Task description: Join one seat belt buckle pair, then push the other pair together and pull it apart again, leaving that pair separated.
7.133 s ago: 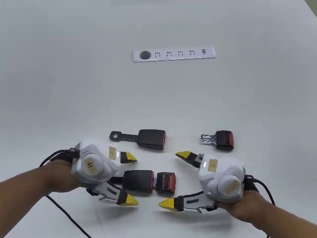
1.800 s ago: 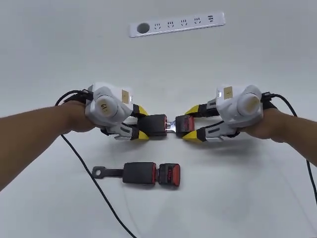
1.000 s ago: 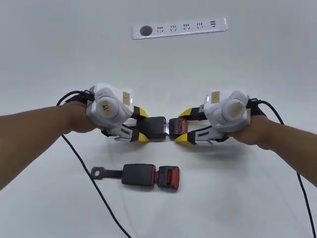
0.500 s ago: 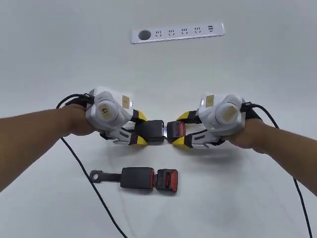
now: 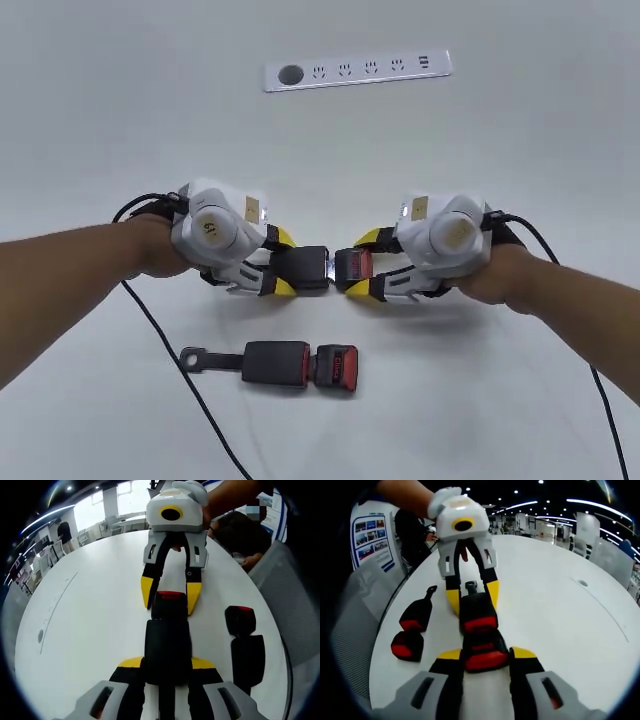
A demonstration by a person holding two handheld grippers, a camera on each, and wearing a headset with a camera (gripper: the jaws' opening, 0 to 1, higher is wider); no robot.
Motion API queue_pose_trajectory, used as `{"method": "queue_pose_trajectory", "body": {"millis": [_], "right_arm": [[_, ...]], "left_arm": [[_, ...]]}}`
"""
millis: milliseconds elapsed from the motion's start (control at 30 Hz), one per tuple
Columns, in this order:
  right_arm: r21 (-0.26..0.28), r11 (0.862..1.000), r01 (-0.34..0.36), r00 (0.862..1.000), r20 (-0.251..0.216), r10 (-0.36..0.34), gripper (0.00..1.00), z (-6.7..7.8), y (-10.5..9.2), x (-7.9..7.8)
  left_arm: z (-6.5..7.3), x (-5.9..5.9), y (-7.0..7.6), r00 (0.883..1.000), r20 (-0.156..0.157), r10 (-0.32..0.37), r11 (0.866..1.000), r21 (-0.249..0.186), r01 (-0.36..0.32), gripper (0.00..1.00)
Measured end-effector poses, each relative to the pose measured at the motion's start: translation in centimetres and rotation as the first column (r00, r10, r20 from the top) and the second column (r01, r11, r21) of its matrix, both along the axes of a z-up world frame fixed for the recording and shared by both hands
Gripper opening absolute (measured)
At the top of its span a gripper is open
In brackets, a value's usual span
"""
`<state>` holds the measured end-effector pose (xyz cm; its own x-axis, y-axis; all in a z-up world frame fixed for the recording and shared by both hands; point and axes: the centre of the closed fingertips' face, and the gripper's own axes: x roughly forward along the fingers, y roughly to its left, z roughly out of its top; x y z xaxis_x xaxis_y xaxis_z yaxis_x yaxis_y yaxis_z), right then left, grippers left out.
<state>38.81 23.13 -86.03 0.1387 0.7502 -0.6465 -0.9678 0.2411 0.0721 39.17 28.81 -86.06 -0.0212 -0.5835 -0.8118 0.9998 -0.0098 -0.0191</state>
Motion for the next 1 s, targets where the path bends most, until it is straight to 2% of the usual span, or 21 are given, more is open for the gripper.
{"method": "queue_pose_trajectory", "body": {"millis": [833,1000], "right_arm": [[0.010,1.000,-0.008,1.000,0.006,0.008,0.36,0.07,0.07,0.12],[0.012,1.000,-0.014,1.000,0.007,0.014,0.36,0.08,-0.39,0.16]], "left_arm": [[-0.01,0.02,0.09,1.000,-0.003,-0.005,1.000,-0.019,0.005,0.34],[-0.01,0.05,0.05,1.000,-0.002,-0.005,1.000,-0.023,0.005,0.34]]}}
